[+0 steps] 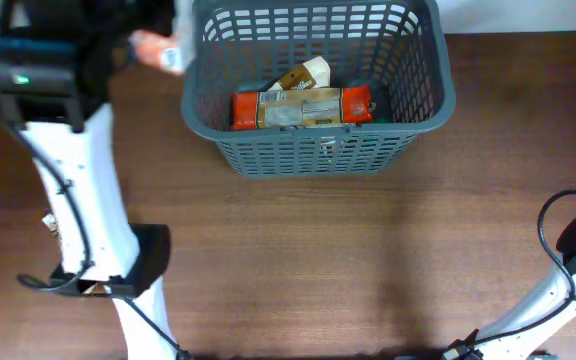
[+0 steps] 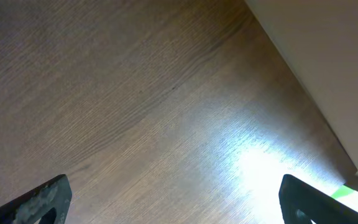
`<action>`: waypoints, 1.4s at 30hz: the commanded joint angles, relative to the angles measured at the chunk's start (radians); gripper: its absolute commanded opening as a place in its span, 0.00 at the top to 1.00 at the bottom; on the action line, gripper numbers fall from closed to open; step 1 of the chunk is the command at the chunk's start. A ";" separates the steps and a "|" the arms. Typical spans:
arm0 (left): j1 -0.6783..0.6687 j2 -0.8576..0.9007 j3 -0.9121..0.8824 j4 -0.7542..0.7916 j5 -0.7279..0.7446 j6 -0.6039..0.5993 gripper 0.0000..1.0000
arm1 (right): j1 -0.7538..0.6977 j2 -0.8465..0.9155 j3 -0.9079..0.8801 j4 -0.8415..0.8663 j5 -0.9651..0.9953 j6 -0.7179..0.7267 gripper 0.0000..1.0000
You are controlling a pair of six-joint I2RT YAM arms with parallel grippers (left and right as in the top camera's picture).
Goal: Pack container
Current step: 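Lift the tissue box with the left gripper and carry it over the basket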
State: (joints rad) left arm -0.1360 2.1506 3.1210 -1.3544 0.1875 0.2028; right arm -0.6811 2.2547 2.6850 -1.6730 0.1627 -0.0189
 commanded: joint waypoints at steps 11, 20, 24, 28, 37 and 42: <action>-0.251 -0.011 -0.114 0.113 0.129 0.475 0.98 | -0.006 -0.004 -0.003 0.001 -0.002 0.013 0.01; -0.276 -0.011 -0.352 0.185 0.149 0.585 0.98 | -0.006 -0.004 -0.003 0.001 -0.002 0.013 0.01; -0.274 -0.010 -0.468 0.253 0.091 0.585 0.98 | -0.006 -0.004 -0.003 0.001 -0.002 0.013 0.01; -0.274 -0.010 -0.566 0.307 0.034 0.585 0.98 | -0.006 -0.004 -0.003 0.001 -0.002 0.013 0.01; -0.265 -0.010 -0.773 0.383 0.024 0.585 0.98 | -0.006 -0.004 -0.003 0.001 -0.002 0.013 0.01; -0.235 -0.008 -0.888 0.408 0.025 0.584 0.98 | -0.006 -0.004 -0.003 0.001 -0.002 0.013 0.01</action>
State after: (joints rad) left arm -0.3985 2.1517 2.2814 -0.9653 0.2119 0.7677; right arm -0.6811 2.2547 2.6850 -1.6726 0.1627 -0.0185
